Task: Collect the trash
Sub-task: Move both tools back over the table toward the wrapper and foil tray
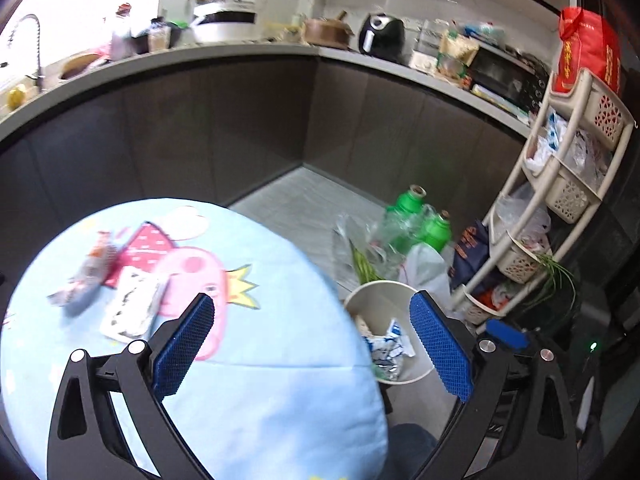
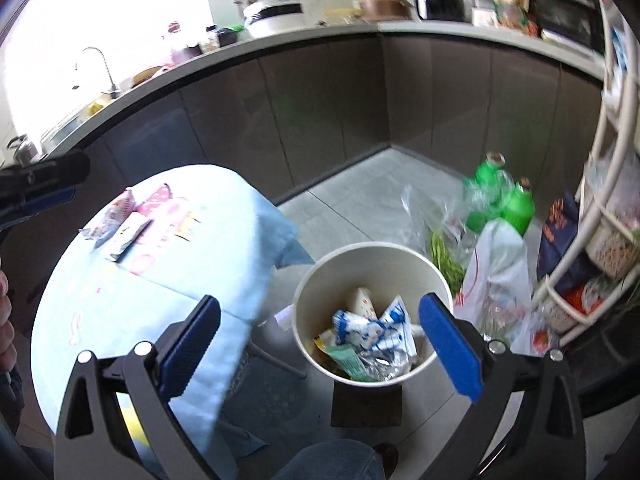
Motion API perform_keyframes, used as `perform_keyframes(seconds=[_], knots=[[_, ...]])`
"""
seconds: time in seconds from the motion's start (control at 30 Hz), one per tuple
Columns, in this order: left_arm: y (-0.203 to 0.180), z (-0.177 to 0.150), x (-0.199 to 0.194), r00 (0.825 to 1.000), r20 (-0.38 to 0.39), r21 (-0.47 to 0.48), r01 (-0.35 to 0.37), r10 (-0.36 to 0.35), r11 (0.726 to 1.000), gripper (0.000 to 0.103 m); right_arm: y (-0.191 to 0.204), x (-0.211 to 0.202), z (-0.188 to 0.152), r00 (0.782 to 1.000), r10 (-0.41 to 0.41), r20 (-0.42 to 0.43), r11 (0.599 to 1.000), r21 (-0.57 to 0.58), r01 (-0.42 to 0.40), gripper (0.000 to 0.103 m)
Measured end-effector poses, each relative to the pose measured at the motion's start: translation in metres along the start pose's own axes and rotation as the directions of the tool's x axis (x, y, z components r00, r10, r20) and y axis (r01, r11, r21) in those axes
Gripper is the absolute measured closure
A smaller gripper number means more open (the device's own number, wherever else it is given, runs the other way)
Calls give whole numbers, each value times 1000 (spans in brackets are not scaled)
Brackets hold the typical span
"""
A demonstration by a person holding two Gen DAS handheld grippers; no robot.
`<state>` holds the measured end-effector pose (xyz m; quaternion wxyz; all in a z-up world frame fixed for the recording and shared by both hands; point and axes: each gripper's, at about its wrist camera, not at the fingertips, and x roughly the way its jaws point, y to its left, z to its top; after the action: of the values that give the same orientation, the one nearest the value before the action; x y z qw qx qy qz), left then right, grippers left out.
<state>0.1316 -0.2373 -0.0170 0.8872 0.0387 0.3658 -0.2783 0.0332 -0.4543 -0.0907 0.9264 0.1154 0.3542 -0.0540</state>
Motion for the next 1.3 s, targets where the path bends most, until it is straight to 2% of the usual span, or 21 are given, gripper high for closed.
perform_keyframes(seconds=[0.13, 0.4, 0.73, 0.9, 1.13, 1.27, 1.3], knots=[[21, -9, -27, 999, 34, -21, -41, 42, 999, 9, 26, -11, 10, 1000, 18, 13, 998, -58, -17, 4], [81, -39, -69, 990, 45, -111, -128, 134, 986, 9, 72, -13, 13, 999, 43, -12, 989, -139, -45, 4], [165, -78, -99, 979, -7, -247, -199, 203, 948, 9, 124, 5, 14, 993, 95, -68, 980, -166, -105, 4], [195, -91, -110, 977, -17, -290, -210, 214, 934, 9, 164, 24, 21, 975, 188, -115, 967, -152, -204, 4], [228, -104, -120, 976, -20, -348, -209, 215, 914, 9, 226, 69, 29, 965, 184, -186, 963, -162, -215, 4], [250, -107, -123, 974, -21, -371, -218, 226, 903, 9, 251, 110, 30, 958, 141, -250, 980, -101, -171, 20], [257, -109, -125, 973, -22, -381, -222, 231, 897, 9, 256, 120, 29, 956, 134, -262, 984, -81, -160, 21]])
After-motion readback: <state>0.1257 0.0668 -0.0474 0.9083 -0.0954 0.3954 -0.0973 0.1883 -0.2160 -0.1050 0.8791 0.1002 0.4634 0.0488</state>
